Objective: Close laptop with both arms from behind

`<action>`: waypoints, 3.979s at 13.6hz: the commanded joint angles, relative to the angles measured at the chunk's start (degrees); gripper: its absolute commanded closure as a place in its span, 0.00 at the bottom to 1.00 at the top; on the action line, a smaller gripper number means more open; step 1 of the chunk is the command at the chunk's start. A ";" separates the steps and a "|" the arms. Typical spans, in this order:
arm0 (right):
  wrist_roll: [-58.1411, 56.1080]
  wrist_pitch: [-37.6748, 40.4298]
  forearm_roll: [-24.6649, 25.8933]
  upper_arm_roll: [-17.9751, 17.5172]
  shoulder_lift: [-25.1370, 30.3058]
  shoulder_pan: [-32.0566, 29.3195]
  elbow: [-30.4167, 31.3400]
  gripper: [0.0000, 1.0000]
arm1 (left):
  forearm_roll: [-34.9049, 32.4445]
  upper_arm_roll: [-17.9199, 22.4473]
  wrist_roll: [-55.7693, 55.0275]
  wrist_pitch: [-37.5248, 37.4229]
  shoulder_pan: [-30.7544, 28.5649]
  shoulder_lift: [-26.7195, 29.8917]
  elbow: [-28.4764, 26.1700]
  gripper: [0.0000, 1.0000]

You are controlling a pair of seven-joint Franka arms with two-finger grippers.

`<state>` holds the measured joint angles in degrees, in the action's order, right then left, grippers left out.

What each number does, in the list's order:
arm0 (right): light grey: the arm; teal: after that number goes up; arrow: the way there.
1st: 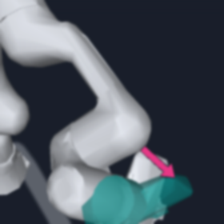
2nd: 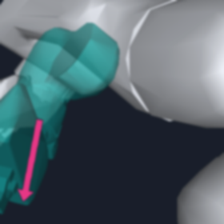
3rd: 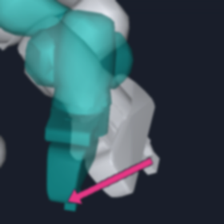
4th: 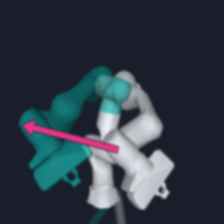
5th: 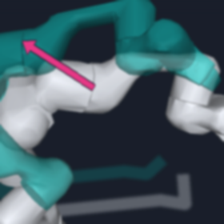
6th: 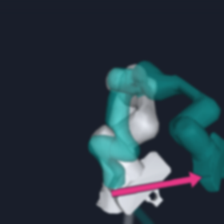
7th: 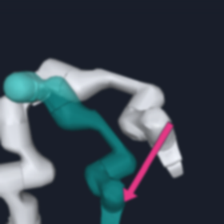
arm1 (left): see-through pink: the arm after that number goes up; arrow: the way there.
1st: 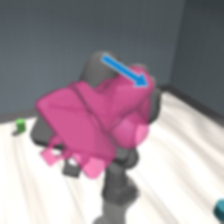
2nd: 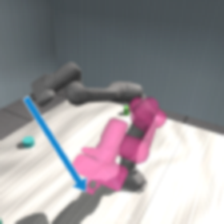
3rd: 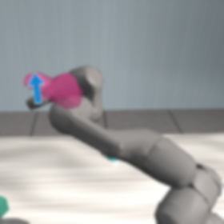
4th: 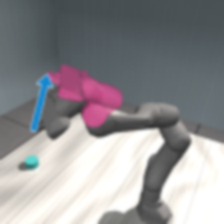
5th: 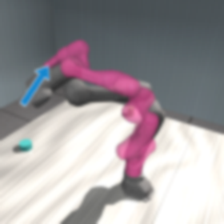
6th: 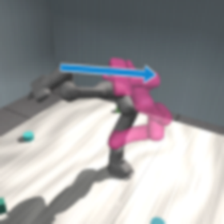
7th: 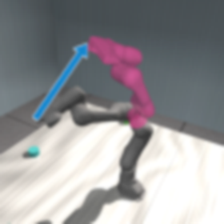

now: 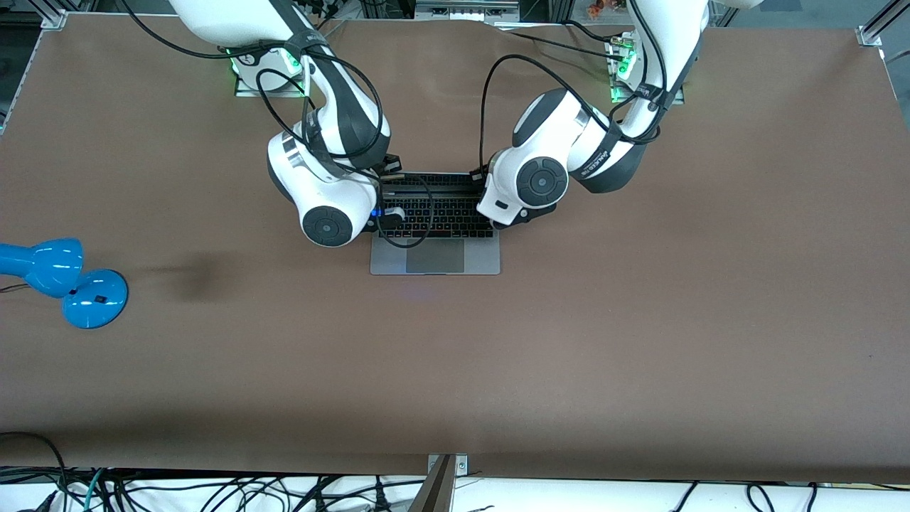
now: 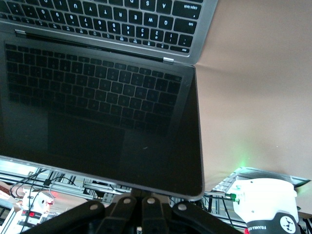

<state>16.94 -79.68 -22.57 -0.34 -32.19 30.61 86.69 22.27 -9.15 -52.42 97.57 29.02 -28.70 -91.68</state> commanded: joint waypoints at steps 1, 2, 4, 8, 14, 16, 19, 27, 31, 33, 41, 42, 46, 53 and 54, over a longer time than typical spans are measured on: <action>-0.15 -0.47 0.60 0.34 -0.68 -0.20 -1.26 1.00 | -1.88 -0.17 0.48 -0.28 -0.46 -2.14 3.17 1.00; -0.15 -1.09 0.60 0.42 -0.77 -0.29 -1.26 1.00 | -1.88 0.00 0.57 -0.28 -0.46 -2.58 3.61 1.00; -0.15 -2.14 0.77 0.43 -0.77 -0.38 -1.43 1.00 | -1.88 0.44 0.57 -0.28 -0.46 -3.46 4.49 1.00; -0.24 -5.04 0.77 0.95 -0.77 -0.55 -1.52 1.00 | -1.88 1.49 0.57 -0.28 -0.46 -5.74 6.25 1.00; -0.42 -6.89 2.79 1.30 -3.84 -0.55 -6.88 1.00 | -1.88 1.68 0.57 2.00 -0.46 -8.03 6.87 1.00; -0.50 -7.07 2.79 1.30 -4.63 -0.99 -7.67 1.00 | -1.88 2.03 0.57 2.88 -0.46 -8.65 6.87 1.00; -1.56 -7.07 2.79 1.30 -5.78 -1.95 -8.90 1.00 | -1.88 2.12 0.66 4.72 -0.46 -9.79 6.87 1.00; -3.93 -9.26 2.79 1.30 -8.50 -3.19 -11.01 1.00 | -1.88 2.12 0.66 9.47 -0.46 -12.16 6.87 1.00; -6.91 -12.51 2.79 1.30 -10.70 -4.33 -11.28 1.00 | -1.88 2.12 0.83 11.84 -0.46 -13.39 6.87 1.00; -7.18 -14.35 3.14 1.30 -11.84 -4.51 -11.28 1.00 | -1.88 2.38 0.83 12.99 -0.46 -13.92 6.87 1.00; -8.50 -19.90 4.46 1.30 -14.83 -4.86 -11.37 1.00 | -1.88 2.38 0.92 16.15 -0.02 -16.03 6.87 1.00; -8.50 -20.86 4.46 1.30 -15.27 -4.86 -11.37 1.00 | -1.88 2.38 0.92 16.24 0.07 -16.47 6.87 1.00; -8.59 -23.49 4.46 1.30 -16.76 -4.86 -11.37 1.00 | -2.14 2.38 0.92 18.08 0.33 -17.44 6.87 1.00; -8.59 -27.55 4.46 1.30 -19.05 -4.77 -11.37 1.00 | -3.20 2.29 0.92 18.88 0.33 -18.14 6.87 1.00; -8.68 -27.55 4.46 1.30 -19.05 -4.86 -11.37 1.00 | -3.20 2.29 0.92 18.88 0.33 -18.14 6.87 1.00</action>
<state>8.77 -107.01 -18.85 1.34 -50.14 26.12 77.10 20.39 -6.86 -52.18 116.04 29.13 -46.30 -85.69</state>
